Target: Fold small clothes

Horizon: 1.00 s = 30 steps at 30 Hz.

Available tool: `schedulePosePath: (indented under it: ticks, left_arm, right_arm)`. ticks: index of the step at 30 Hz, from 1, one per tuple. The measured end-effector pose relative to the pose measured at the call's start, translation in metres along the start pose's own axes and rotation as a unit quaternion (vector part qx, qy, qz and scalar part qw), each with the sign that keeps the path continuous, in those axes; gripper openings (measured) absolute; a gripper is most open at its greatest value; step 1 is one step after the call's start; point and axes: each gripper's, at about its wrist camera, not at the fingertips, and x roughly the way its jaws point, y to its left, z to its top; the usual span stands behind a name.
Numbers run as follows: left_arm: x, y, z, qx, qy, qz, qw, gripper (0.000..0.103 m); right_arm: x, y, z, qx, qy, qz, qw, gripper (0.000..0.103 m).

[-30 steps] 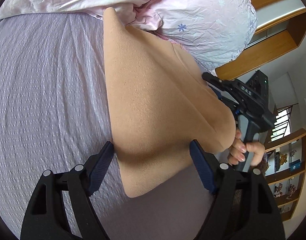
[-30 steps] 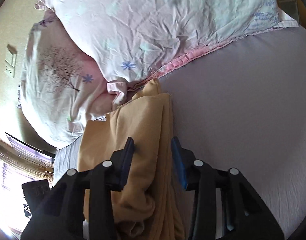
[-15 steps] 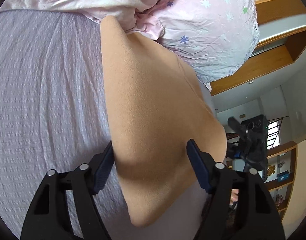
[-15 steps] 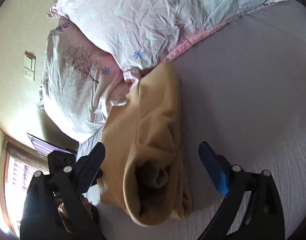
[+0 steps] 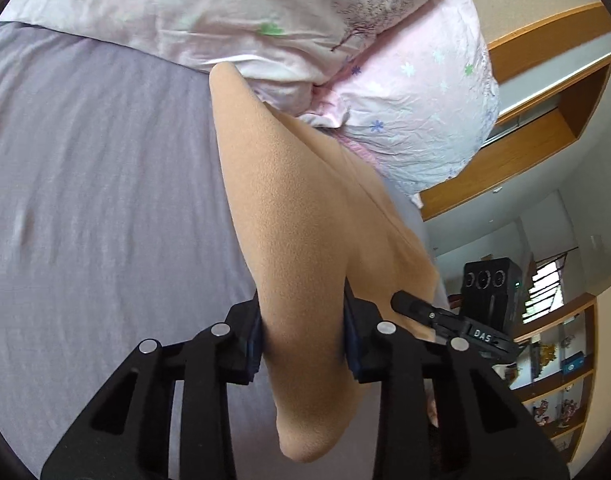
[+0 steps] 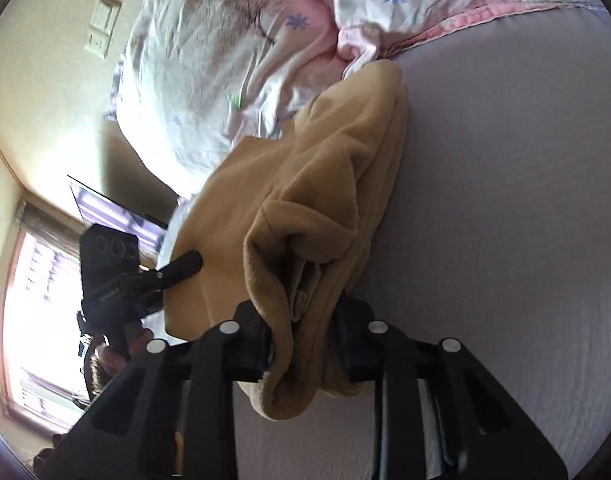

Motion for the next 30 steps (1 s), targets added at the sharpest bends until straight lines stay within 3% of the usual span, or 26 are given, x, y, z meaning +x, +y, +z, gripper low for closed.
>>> schedulePosePath:
  ticks: [2, 4, 6, 8, 11, 14, 15, 17, 19, 21, 23, 24, 26, 27, 28, 30]
  left_arm:
    - [-0.014, 0.008, -0.009, 0.003, -0.001, 0.021, 0.9998, 0.035]
    - [-0.038, 0.007, -0.014, 0.021, -0.028, 0.037, 0.9987, 0.035]
    - [-0.059, -0.005, -0.016, 0.055, -0.063, 0.039, 0.9958, 0.036]
    - [-0.063, -0.023, -0.020, 0.082, -0.072, 0.018, 0.9939, 0.051]
    - [-0.042, -0.052, -0.029, 0.124, -0.046, 0.001, 0.9912, 0.057]
    - [-0.006, -0.065, -0.039, 0.154, 0.003, 0.047, 0.9869, 0.058]
    - [0.002, -0.064, -0.043, 0.159, 0.017, 0.060, 0.9853, 0.058]
    - [0.005, -0.061, -0.051, 0.163, 0.020, 0.062, 0.9844, 0.059]
    - [0.003, -0.060, -0.053, 0.164, 0.016, 0.054, 0.9848, 0.063]
    - [0.002, -0.060, -0.055, 0.165, 0.015, 0.051, 0.9849, 0.067]
    - [0.002, -0.060, -0.058, 0.166, 0.013, 0.054, 0.9845, 0.068]
    - [0.002, -0.059, -0.060, 0.165, 0.013, 0.054, 0.9847, 0.068]
    - [-0.006, -0.057, -0.064, 0.158, 0.010, 0.050, 0.9861, 0.068]
    - [-0.011, -0.056, -0.067, 0.156, 0.008, 0.049, 0.9866, 0.069]
    - [-0.017, -0.054, -0.070, 0.156, 0.005, 0.050, 0.9865, 0.075]
    - [-0.029, -0.052, -0.078, 0.157, -0.009, 0.069, 0.9852, 0.089]
  right_arm:
    - [0.000, 0.007, -0.002, -0.009, 0.001, -0.031, 0.999, 0.054]
    - [-0.023, 0.005, 0.000, 0.006, -0.048, -0.020, 0.999, 0.061]
    - [-0.046, 0.000, 0.008, 0.030, -0.102, -0.015, 0.994, 0.061]
    - [-0.050, -0.007, 0.021, 0.059, -0.115, -0.020, 0.991, 0.062]
    - [-0.031, -0.020, 0.040, 0.091, -0.094, -0.032, 0.991, 0.062]
    - [-0.013, -0.019, 0.042, 0.075, -0.070, -0.135, 0.986, 0.061]
    - [-0.021, -0.012, 0.035, 0.063, -0.090, -0.134, 0.985, 0.061]
    - [-0.043, 0.009, 0.016, 0.026, -0.135, -0.095, 0.986, 0.064]
    - [-0.056, 0.032, -0.002, -0.006, -0.142, -0.004, 0.990, 0.078]
    - [-0.055, 0.051, -0.017, -0.029, -0.118, 0.079, 0.990, 0.086]
    - [-0.040, 0.059, -0.026, -0.034, -0.074, 0.119, 0.989, 0.090]
    - [-0.029, 0.060, -0.029, -0.023, -0.058, 0.108, 0.992, 0.090]
    - [-0.017, 0.042, -0.039, 0.015, -0.031, 0.041, 0.999, 0.089]
    - [-0.012, 0.029, -0.040, 0.038, -0.023, 0.040, 0.998, 0.085]
    - [-0.016, 0.021, -0.047, 0.055, -0.027, 0.063, 0.996, 0.084]
    - [-0.032, 0.020, -0.061, 0.049, -0.044, 0.064, 0.996, 0.086]
